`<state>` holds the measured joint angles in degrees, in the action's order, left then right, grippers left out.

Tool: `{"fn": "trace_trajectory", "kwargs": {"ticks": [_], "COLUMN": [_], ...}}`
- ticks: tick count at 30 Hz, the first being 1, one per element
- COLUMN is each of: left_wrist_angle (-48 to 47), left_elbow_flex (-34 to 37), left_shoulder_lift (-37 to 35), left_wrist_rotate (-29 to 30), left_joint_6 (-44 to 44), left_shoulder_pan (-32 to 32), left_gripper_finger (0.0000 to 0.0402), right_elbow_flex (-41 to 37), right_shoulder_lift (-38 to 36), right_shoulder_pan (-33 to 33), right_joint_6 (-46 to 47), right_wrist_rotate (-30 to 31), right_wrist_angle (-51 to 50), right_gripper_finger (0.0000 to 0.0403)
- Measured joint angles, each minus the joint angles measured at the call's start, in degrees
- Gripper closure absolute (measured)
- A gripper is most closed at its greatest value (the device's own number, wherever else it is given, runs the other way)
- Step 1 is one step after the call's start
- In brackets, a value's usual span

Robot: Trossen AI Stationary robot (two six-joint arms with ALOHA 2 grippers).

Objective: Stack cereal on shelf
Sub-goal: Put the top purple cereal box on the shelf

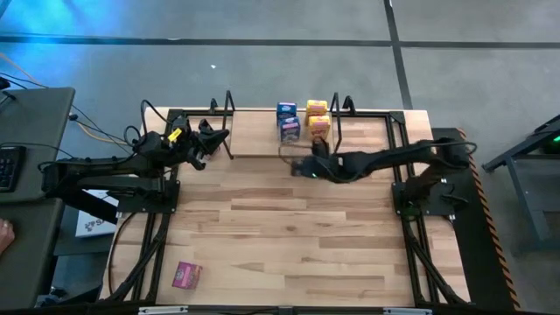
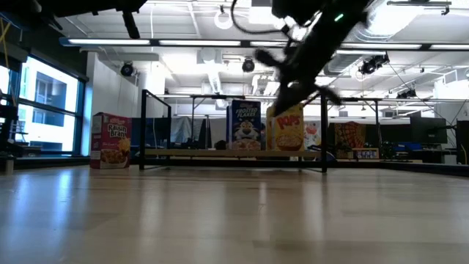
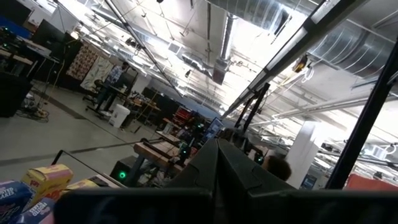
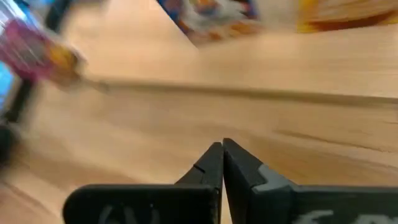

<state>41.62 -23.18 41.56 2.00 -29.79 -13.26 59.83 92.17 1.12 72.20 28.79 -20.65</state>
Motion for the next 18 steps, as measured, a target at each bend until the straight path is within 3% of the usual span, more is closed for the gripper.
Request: {"fn": "trace_trajectory", "kwargs": {"ticks": [4,7,11,14,18], "left_wrist_angle": [-0.1,-0.1,0.0,0.0,0.0], "left_elbow_flex": [0.0,0.0,0.0,0.0,0.0], "left_shoulder_lift": [0.0,0.0,0.0,0.0,0.0], "left_wrist_rotate": [0.1,0.8,1.5,1.5,1.5], "left_joint_6": [2.4,4.3,4.4,4.4,4.4], "left_shoulder_pan": [0.0,0.0,0.0,0.0,0.0], "left_gripper_finger": [0.0401,0.0401,0.0401,0.0401,0.0401], "right_elbow_flex": [-0.2,-5.1,-18.9,-30.3,-39.0], "right_shoulder_lift": [-8.0,-15.3,-25.5,-30.9,-32.5], "right_shoulder_pan": [-3.6,-5.2,-6.8,-7.5,-7.5], "right_joint_6": [-5.9,-9.4,-11.3,-14.5,-21.7], "right_wrist_rotate": [0.7,-1.8,-8.3,-14.1,-13.5], "right_wrist_angle": [-15.9,-13.3,5.4,29.3,56.3], "right_gripper_finger": [0.0403,0.0403,0.0403,0.0403,0.0403]}}
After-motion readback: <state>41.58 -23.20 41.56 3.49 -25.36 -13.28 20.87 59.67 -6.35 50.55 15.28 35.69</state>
